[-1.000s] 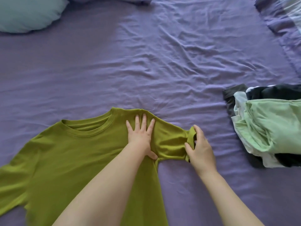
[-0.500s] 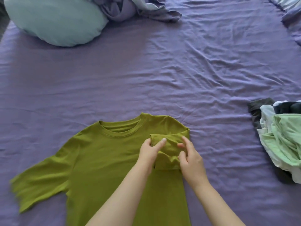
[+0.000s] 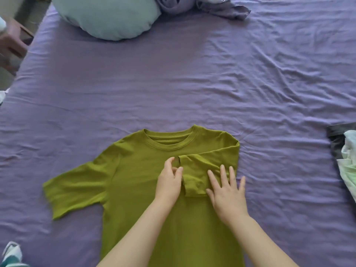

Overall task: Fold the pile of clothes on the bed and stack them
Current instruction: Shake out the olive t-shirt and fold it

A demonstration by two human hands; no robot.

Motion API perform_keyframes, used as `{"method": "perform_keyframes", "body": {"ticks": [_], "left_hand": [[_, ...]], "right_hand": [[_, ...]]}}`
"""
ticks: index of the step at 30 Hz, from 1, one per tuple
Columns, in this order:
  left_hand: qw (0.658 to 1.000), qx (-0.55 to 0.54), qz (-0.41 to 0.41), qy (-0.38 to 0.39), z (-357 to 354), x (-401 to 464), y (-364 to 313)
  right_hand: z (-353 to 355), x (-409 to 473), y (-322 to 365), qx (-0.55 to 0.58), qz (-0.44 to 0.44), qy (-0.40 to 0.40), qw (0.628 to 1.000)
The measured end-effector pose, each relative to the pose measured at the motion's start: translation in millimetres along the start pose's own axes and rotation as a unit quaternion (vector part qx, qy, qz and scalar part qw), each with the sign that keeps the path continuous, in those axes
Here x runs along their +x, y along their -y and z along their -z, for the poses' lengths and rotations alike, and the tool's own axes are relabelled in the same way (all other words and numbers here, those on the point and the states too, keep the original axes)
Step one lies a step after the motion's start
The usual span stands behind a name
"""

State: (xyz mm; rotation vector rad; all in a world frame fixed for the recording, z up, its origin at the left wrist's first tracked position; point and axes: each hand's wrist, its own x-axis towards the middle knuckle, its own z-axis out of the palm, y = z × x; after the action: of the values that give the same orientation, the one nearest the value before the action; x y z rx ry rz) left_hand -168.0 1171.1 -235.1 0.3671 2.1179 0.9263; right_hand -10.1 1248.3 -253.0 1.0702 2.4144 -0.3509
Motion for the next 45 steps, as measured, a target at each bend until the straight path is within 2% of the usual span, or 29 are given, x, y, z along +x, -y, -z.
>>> {"method": "perform_keyframes", "body": {"ticks": [4,6,8,10,13,15,18,20,25,29,32,34,35,38,40,42,44,45], "left_hand": [[0.994,0.085,-0.05,-0.055,34,-8,22],[0.984,0.139,-0.072,-0.086,57,-10,36],[0.97,0.194,-0.071,-0.125,85,-9,52],[0.954,0.231,-0.052,-0.183,117,-7,68],[0.926,0.291,-0.035,-0.237,173,3,92],[0.914,0.341,-0.008,-0.22,209,13,107],[0.888,0.432,0.048,-0.148,247,26,130],[0.879,0.455,0.076,-0.119,259,33,142],[0.905,0.379,0.127,-0.145,275,40,162],[0.921,0.268,0.18,-0.22,292,43,176],[0.935,0.06,0.232,-0.263,299,46,186],[0.939,-0.09,0.231,-0.238,299,44,192],[0.941,-0.12,0.227,-0.222,299,42,193],[0.954,-0.062,0.192,-0.224,295,32,184],[0.96,0.017,0.142,-0.242,290,22,164],[0.967,0.088,0.061,-0.23,279,9,133],[0.958,0.184,-0.02,-0.221,259,-3,99],[0.948,0.224,-0.062,-0.22,247,-6,84]], "right_hand": [[10,-8,39,-0.005,0.077,-0.047,0.996],[5,-10,62,-0.006,0.108,-0.013,0.994],[-3,-8,86,-0.009,0.097,0.028,0.995],[-7,-6,112,-0.019,0.099,0.036,0.994],[-7,-6,151,-0.016,0.153,0.043,0.987],[-8,-5,175,-0.021,0.185,0.051,0.981],[-10,4,207,-0.03,0.198,0.051,0.978],[-11,12,227,-0.032,0.201,0.041,0.978],[-10,31,274,-0.045,0.188,0.006,0.981],[-12,38,295,-0.04,0.154,-0.009,0.987],[-11,40,297,-0.042,0.145,-0.004,0.989],[-8,40,294,-0.042,0.15,0.001,0.988],[-5,39,292,-0.037,0.153,0.006,0.988],[5,36,286,-0.014,0.158,0.023,0.987],[13,30,281,0.028,0.165,0.01,0.986],[21,22,277,0.149,0.166,-0.035,0.974],[29,15,270,0.358,0.123,-0.062,0.923],[34,13,266,0.472,0.078,-0.051,0.876]]}}
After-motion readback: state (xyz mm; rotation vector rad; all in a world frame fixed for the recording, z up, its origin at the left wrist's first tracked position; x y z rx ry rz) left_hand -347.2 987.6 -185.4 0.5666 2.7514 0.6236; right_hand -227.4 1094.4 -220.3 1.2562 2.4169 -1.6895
